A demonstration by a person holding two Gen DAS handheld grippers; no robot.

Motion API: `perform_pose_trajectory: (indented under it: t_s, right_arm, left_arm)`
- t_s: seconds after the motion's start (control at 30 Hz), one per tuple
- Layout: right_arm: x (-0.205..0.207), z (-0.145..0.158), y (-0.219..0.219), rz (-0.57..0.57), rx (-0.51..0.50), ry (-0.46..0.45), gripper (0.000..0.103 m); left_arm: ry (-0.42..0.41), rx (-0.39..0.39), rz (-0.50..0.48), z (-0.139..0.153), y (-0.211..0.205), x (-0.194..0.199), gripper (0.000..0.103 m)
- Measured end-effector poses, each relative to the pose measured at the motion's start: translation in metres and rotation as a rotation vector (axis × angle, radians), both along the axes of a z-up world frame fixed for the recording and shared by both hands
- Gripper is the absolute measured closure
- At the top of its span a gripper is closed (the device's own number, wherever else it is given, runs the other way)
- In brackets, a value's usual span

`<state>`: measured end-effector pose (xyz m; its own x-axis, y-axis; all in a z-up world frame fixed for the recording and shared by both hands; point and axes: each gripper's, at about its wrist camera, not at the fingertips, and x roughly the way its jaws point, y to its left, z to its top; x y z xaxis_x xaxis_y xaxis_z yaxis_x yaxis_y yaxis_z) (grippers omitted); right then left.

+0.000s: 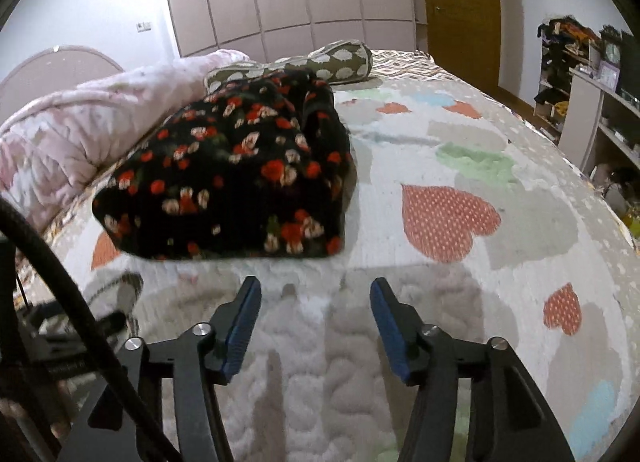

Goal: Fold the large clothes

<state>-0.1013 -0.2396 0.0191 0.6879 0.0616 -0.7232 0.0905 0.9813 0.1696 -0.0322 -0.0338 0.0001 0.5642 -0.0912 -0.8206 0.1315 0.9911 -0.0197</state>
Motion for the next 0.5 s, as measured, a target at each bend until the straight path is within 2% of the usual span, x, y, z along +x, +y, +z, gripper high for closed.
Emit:
perform_pose_trajectory:
  t_s: [0.27, 0.5]
  right_arm:
    - [-0.013, 0.004, 0.017, 0.013, -0.058, -0.009, 0.039]
    - [-0.029, 0.015, 0.015, -0.008, -0.065, -0.025, 0.036]
  left_arm:
    - [-0.027, 0.027, 0.038, 0.008, -0.002, -0.014, 0.0]
    - [-0.054, 0.006, 0.086, 0.028, 0.002, -0.037, 0.0]
